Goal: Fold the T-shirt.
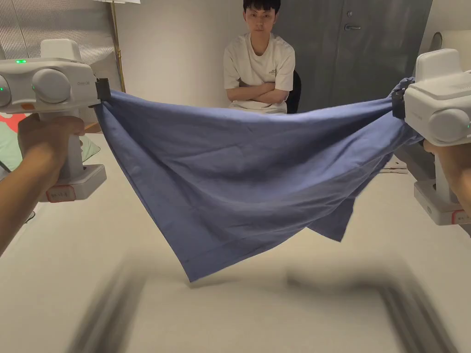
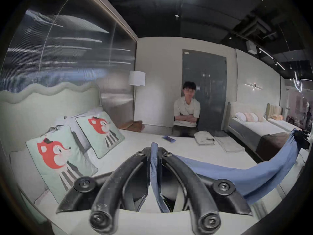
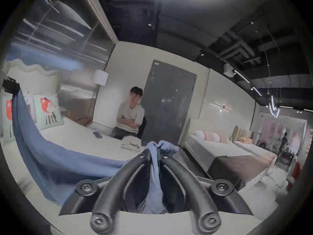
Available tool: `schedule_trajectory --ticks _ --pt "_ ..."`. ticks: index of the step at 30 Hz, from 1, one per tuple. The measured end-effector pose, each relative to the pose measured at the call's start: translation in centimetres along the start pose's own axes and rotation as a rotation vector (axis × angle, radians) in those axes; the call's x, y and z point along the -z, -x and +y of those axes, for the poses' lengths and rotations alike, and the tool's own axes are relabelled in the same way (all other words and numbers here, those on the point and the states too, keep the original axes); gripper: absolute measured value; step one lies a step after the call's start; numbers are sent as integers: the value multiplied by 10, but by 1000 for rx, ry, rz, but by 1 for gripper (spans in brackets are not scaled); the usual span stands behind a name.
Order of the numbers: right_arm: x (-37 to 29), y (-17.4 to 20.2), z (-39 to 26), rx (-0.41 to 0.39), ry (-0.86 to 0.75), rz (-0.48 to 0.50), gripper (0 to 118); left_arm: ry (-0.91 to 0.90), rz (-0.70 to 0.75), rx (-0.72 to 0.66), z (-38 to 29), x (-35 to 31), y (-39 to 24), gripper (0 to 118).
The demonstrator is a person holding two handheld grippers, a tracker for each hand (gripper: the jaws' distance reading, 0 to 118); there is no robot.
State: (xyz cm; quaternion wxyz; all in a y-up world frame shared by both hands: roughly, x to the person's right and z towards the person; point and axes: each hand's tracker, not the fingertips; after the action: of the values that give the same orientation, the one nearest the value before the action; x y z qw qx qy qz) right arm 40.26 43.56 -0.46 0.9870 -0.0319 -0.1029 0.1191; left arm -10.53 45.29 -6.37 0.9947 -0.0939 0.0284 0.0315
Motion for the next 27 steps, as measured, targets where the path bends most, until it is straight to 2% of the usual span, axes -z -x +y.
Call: schedule_trajectory --ticks 1,5,12,16,22,27 --pt "8 -3 1 32 -6 -3 5 -1 22 20 3 10 0 3" --pt "32 -3 0 46 6 -22 5 -4 33 40 -1 36 -6 3" --pt "59 22 -55 7 19 -49 5 33 48 66 -58 77 -20 3" --pt "65 37 -107 -26 109 -21 5 128 53 90 -111 93 -17 3" --pt "56 55 -193 5 281 25 5 282 56 88 -195 95 2 3" --pt "29 62 -253 36 392 55 5 382 52 70 -254 65 17 3"
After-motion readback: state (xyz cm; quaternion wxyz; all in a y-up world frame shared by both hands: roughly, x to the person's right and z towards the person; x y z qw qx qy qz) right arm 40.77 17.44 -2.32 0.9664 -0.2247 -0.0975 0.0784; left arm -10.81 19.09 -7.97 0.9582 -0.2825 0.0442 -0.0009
